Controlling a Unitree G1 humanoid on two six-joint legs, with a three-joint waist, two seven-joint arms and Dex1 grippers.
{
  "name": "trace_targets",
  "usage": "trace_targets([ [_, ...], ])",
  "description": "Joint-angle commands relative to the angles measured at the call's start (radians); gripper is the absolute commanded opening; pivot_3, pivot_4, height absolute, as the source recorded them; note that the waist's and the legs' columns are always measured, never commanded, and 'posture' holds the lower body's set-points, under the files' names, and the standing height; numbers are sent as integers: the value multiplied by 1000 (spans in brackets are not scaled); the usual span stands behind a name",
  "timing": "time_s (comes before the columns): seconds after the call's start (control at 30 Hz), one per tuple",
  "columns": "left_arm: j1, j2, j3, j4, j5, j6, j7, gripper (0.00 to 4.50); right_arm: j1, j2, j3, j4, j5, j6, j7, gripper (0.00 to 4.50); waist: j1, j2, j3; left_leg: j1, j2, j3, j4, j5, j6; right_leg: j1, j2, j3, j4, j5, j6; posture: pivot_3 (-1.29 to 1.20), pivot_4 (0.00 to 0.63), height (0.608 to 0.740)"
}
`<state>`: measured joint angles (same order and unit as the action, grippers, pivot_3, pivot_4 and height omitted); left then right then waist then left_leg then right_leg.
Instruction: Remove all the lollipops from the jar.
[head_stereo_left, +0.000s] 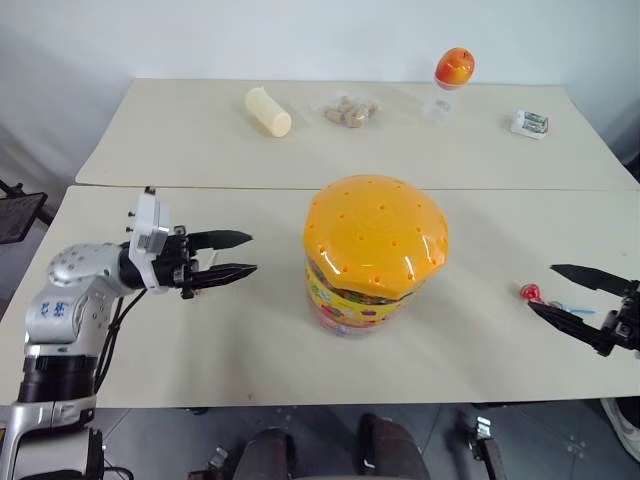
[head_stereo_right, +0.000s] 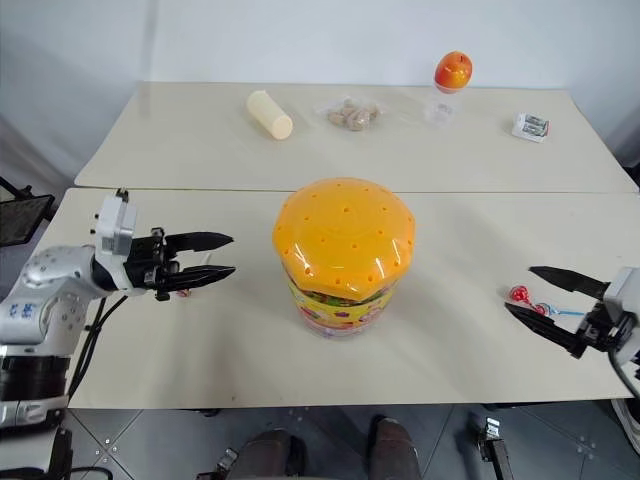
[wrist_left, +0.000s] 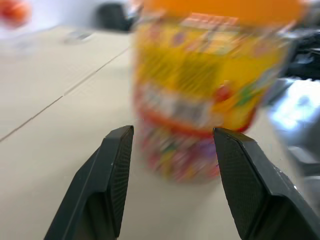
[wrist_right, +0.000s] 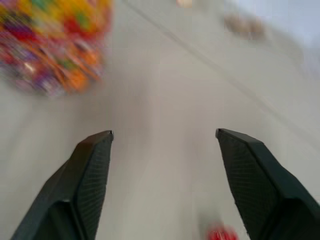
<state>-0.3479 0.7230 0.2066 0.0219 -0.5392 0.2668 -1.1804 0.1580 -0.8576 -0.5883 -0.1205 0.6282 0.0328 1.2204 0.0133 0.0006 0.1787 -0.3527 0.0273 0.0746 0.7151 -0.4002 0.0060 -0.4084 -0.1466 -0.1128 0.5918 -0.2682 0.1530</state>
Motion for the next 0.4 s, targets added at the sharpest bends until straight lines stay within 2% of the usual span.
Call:
trace_targets([
  [0.03,86,1,49,-29,65,-87,74,2682,-10,23,69,-149,81,77,-15,3337,-1,0,0,0,0,0,0,0,0,0,0,0,0,0,0,0,150,740],
  [0.1,158,0,66,-65,72,-84,107,2682,-38,46,154,-167,55,59,8,3704,0,0,0,0,0,-1,1,0,0,0,0,-1,1,0,0,0,150,740],
  [0.2,277,-25,103,-136,93,-109,184,2682,-80,74,261,-108,-31,-36,71,4481,6,0,0,0,0,0,1,0,0,0,0,0,0,0,0,0,150,740],
  [0.4,394,-43,132,-224,131,-130,284,2682,-149,107,314,64,-112,-151,97,4481,15,0,0,0,0,-1,2,-1,0,1,-1,0,0,0,0,0,150,740],
])
